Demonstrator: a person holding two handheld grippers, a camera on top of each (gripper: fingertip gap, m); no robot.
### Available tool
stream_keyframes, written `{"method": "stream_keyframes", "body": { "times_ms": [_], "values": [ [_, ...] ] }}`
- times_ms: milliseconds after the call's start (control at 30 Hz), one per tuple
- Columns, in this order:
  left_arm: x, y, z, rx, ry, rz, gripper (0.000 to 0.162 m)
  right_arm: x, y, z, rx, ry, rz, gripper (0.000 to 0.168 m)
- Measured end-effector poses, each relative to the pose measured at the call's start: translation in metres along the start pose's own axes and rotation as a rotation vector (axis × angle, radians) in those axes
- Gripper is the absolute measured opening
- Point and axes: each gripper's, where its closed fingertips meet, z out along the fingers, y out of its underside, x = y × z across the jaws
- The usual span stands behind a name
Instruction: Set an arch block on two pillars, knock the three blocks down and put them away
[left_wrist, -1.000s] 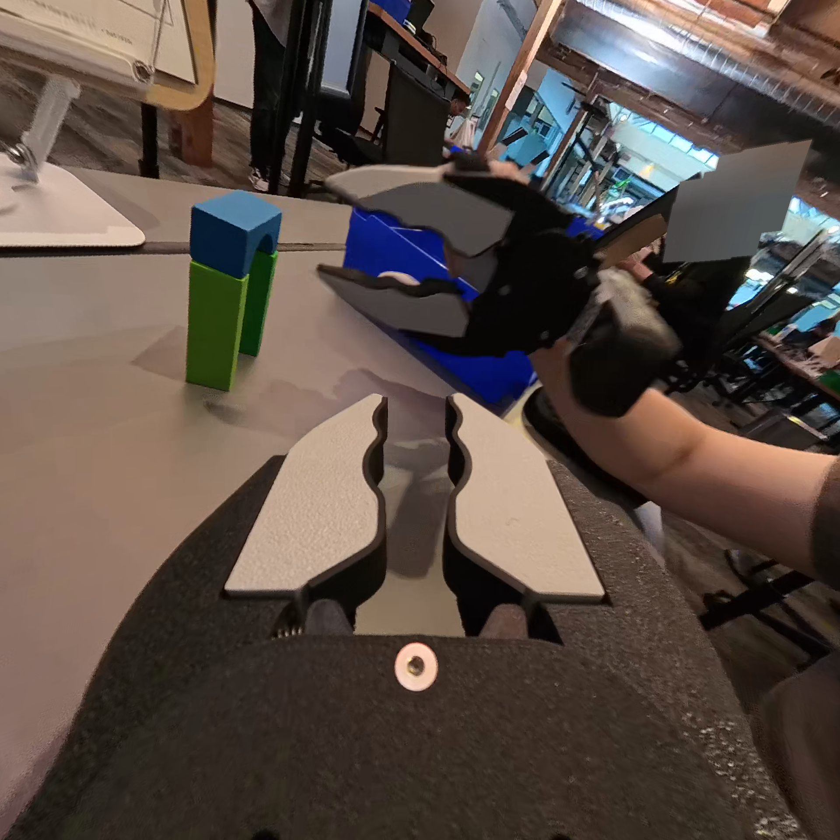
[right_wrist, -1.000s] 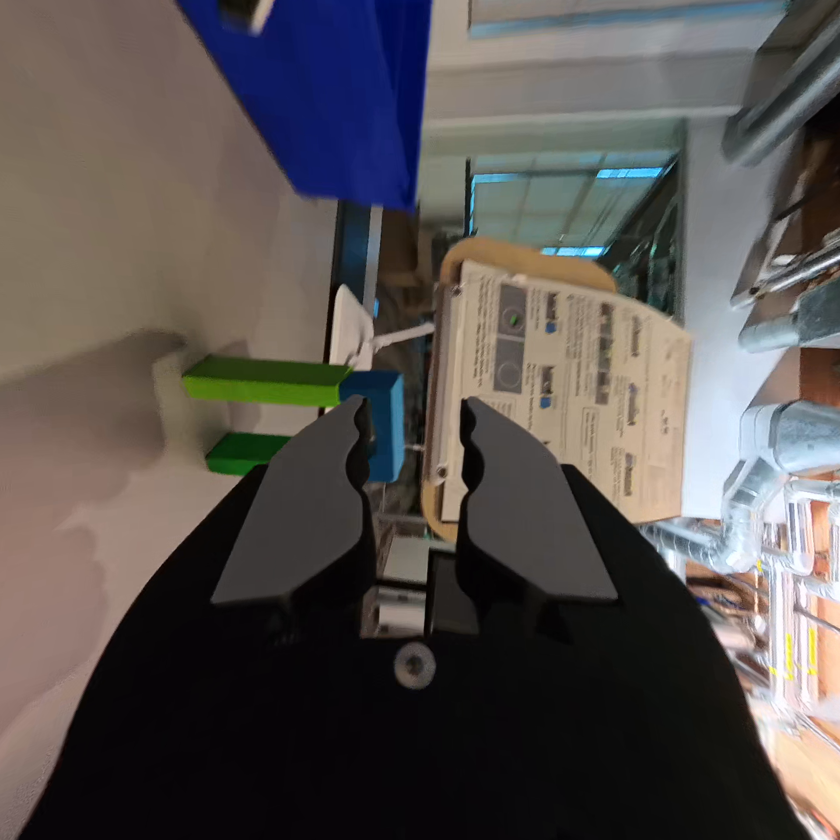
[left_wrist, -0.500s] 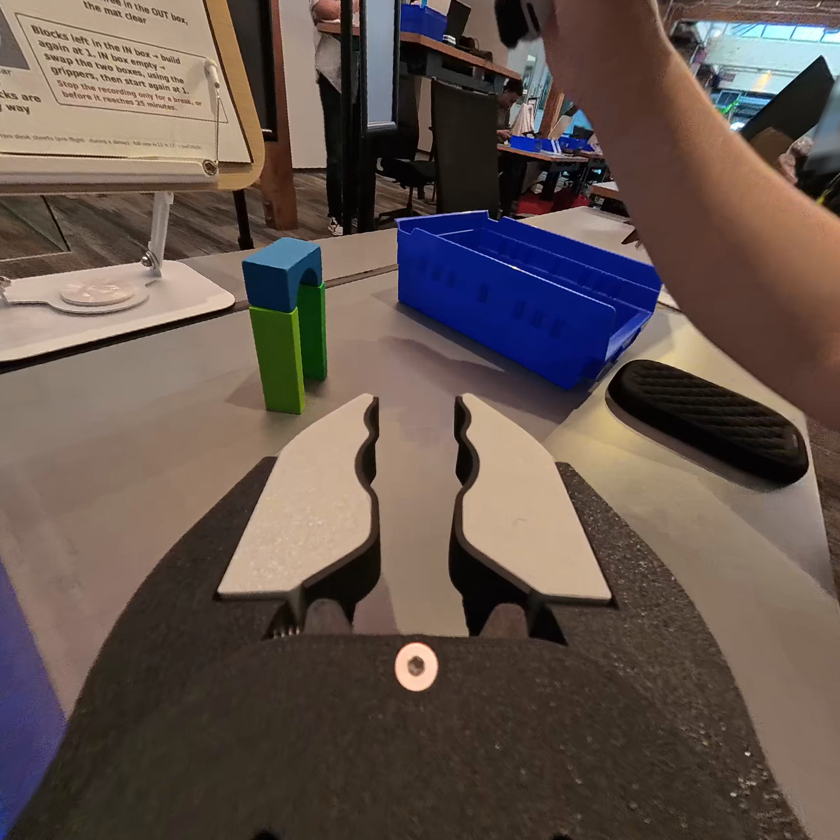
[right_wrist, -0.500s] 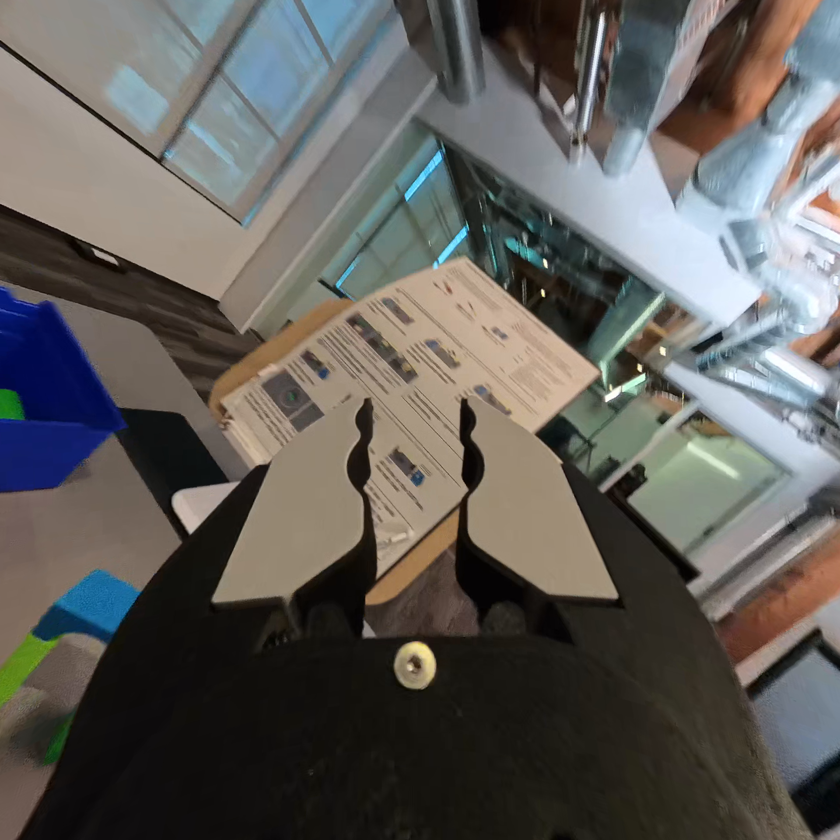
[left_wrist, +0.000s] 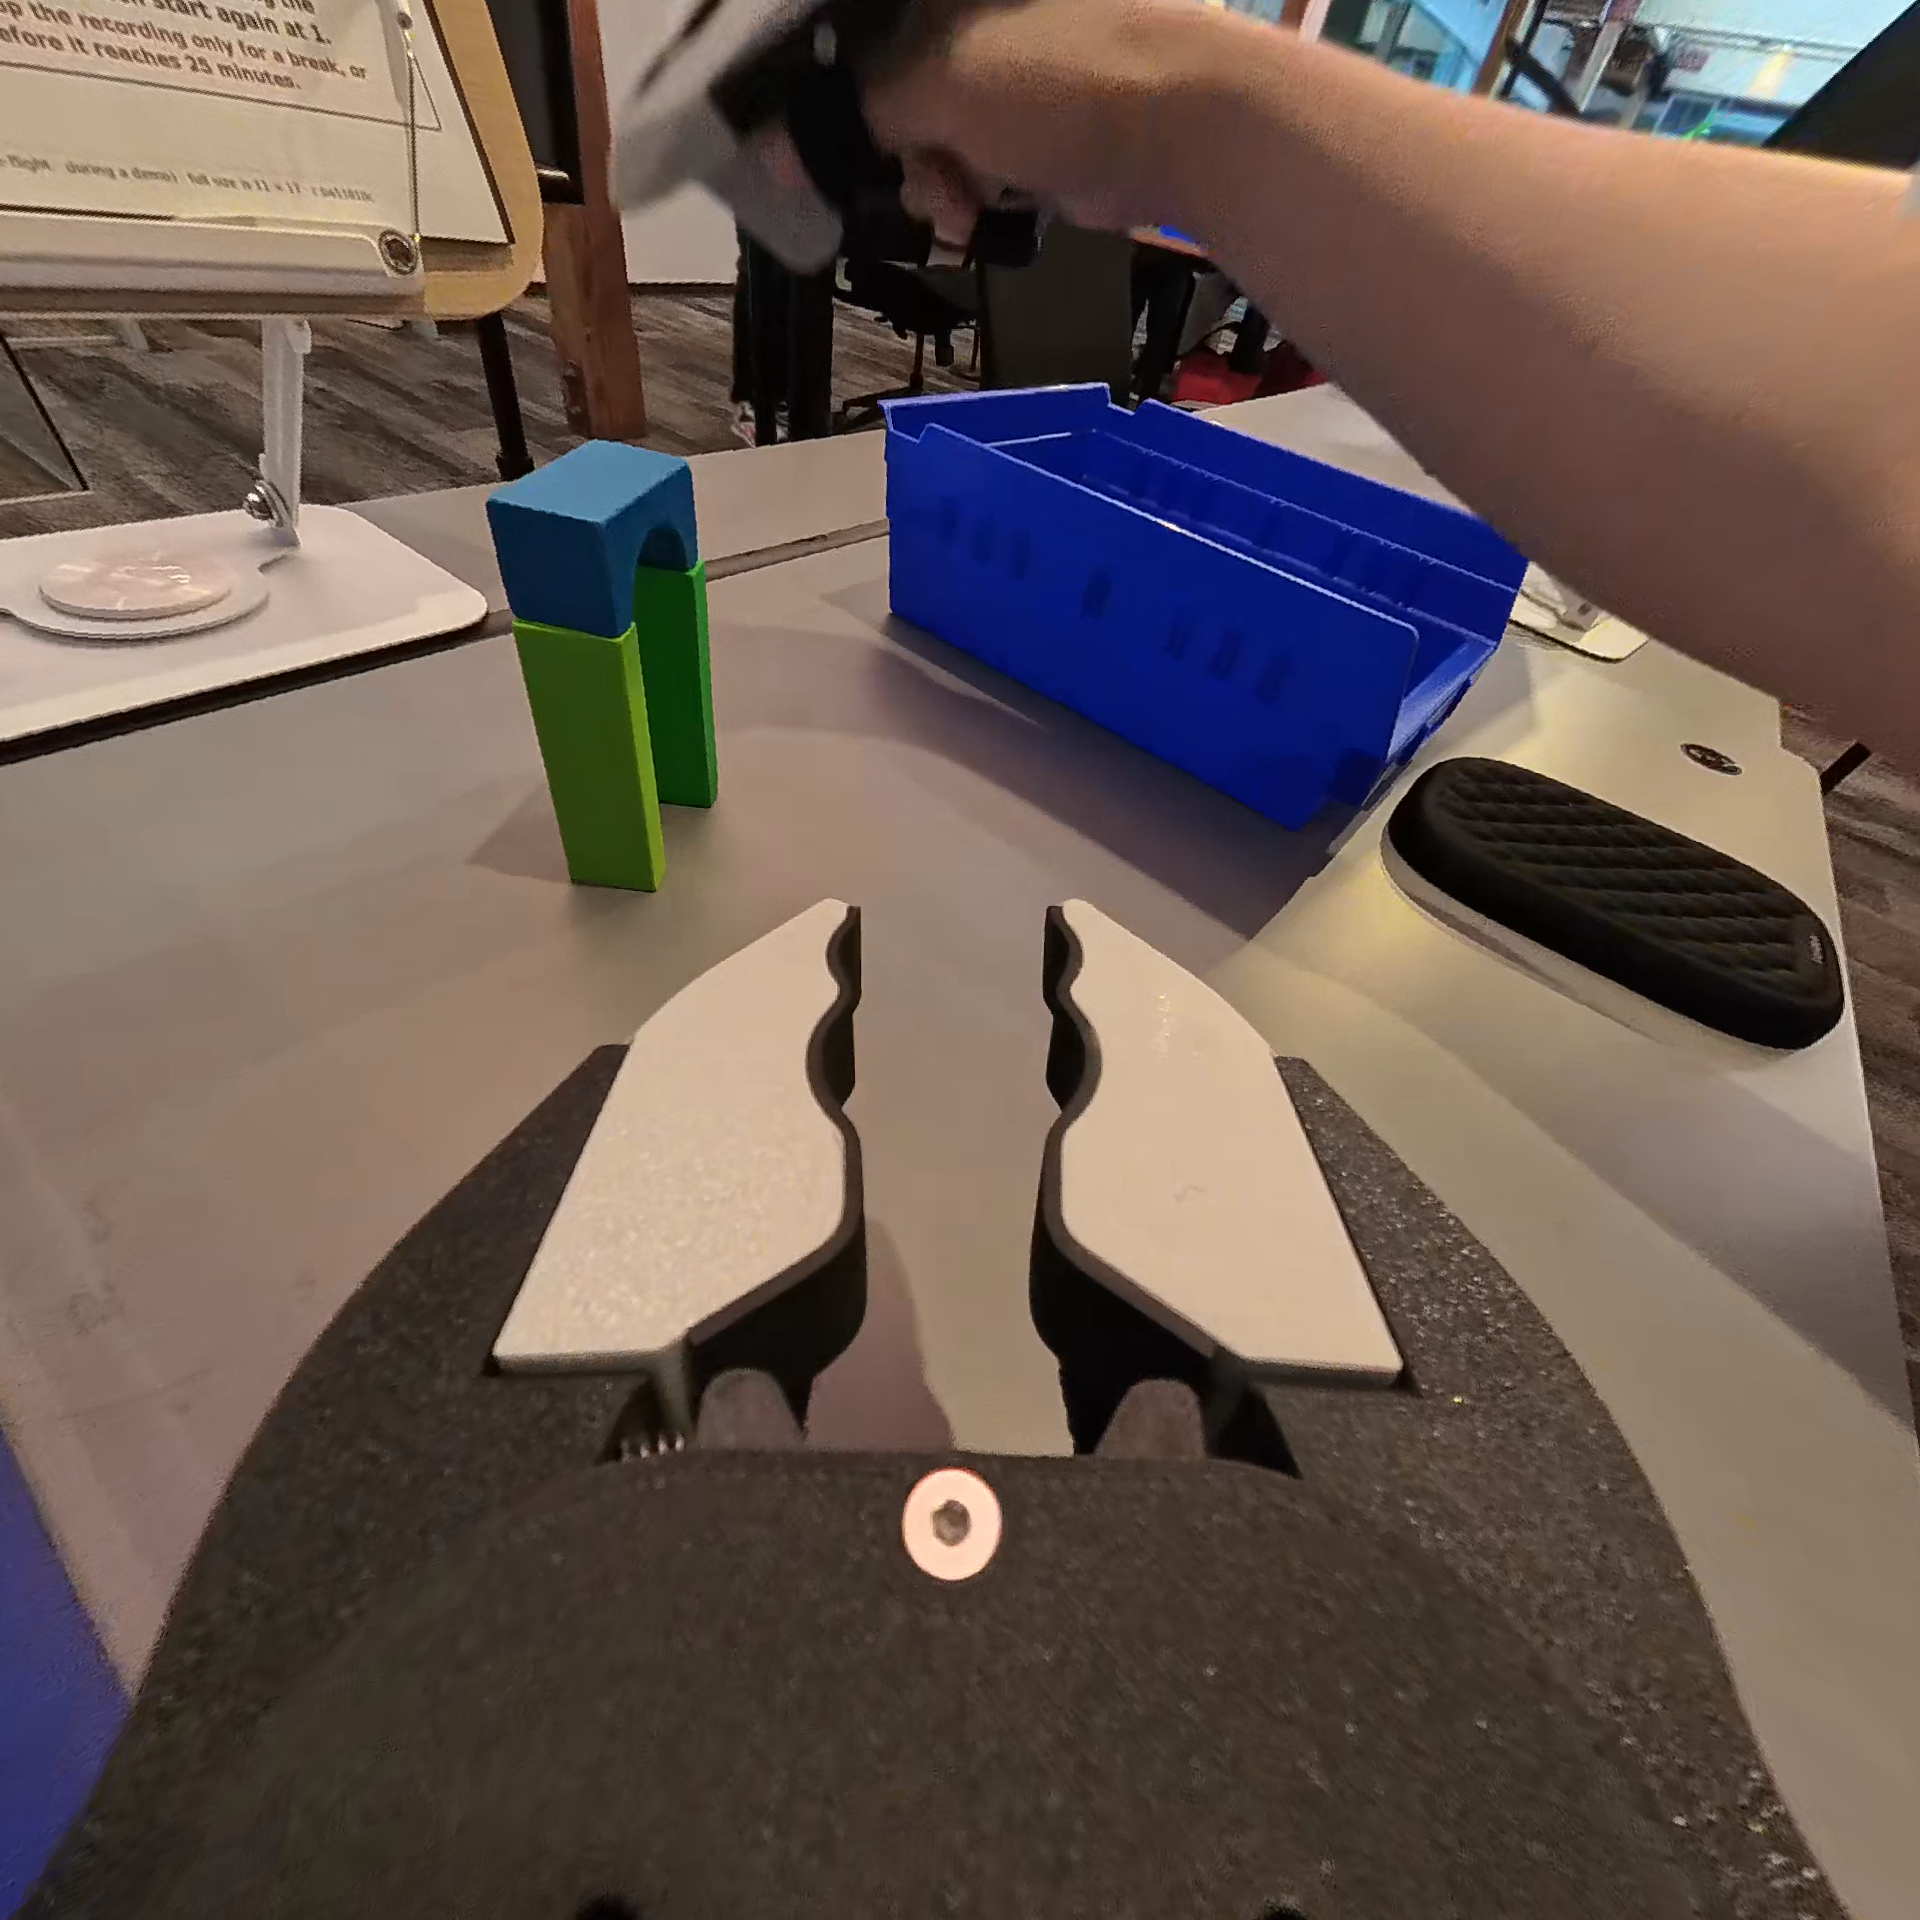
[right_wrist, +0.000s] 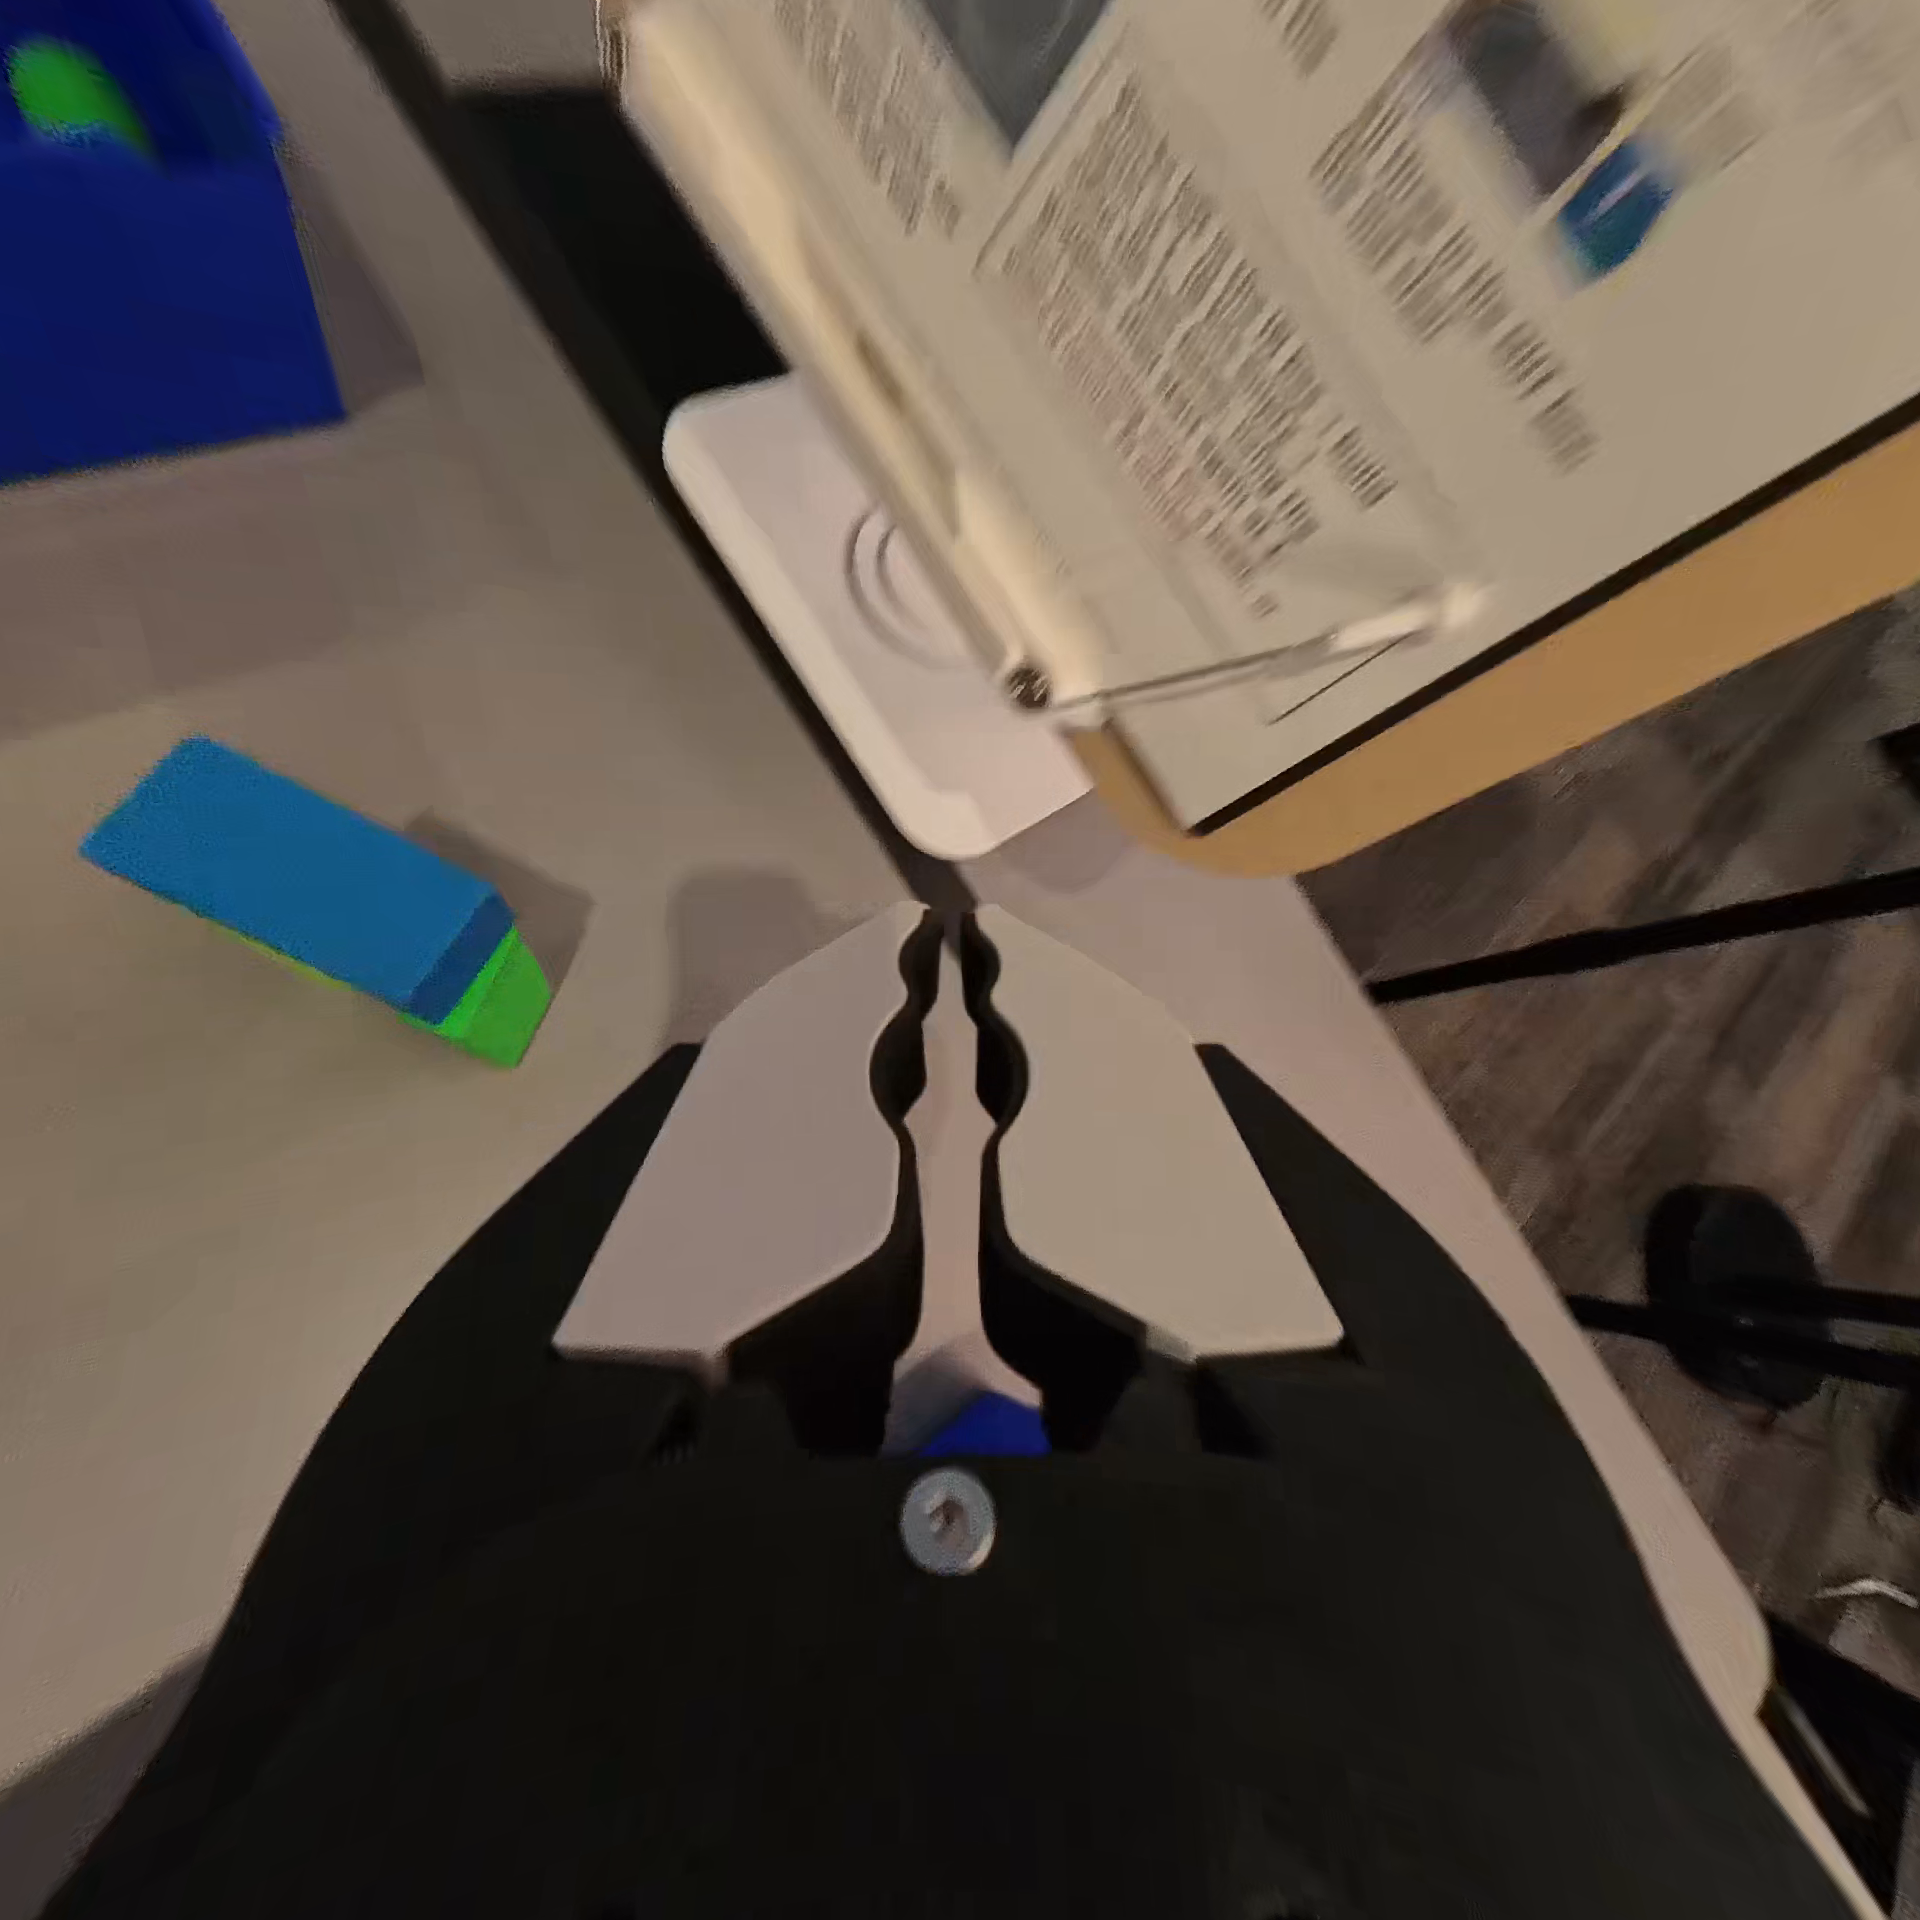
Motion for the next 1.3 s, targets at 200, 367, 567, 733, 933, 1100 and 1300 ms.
{"method": "stream_keyframes", "body": {
  "times_ms": [200,367,567,733,933,1100,1300],
  "values": [
    [0.001,-0.002,-0.001,0.004,0.003,0.001,0.033,-0.036,0.067,0.051,-0.247,-0.124,0.049,0.001],
    [0.0,-0.005,-0.002,0.018,-0.008,0.004,0.032,-0.058,0.087,0.074,-0.306,-0.233,0.189,0.001],
    [-0.005,-0.01,-0.006,0.046,-0.025,-0.011,0.03,-0.075,0.079,0.091,-0.259,-0.275,0.196,0.001],
    [-0.01,-0.012,-0.009,0.06,-0.042,-0.02,0.029,-0.076,0.065,0.094,-0.198,-0.283,0.183,0.001],
    [-0.011,-0.017,-0.013,0.08,-0.057,-0.018,0.028,-0.094,0.044,0.092,-0.068,-0.401,0.171,0.001],
    [-0.012,-0.038,-0.031,0.146,-0.108,0.035,0.027,-0.164,0.021,0.074,0.026,-0.594,-0.042,0.001],
    [-0.02,-0.061,-0.056,0.236,-0.201,0.089,0.026,-0.21,-0.037,0.012,0.169,-0.629,-0.287,0.001]
  ]
}}
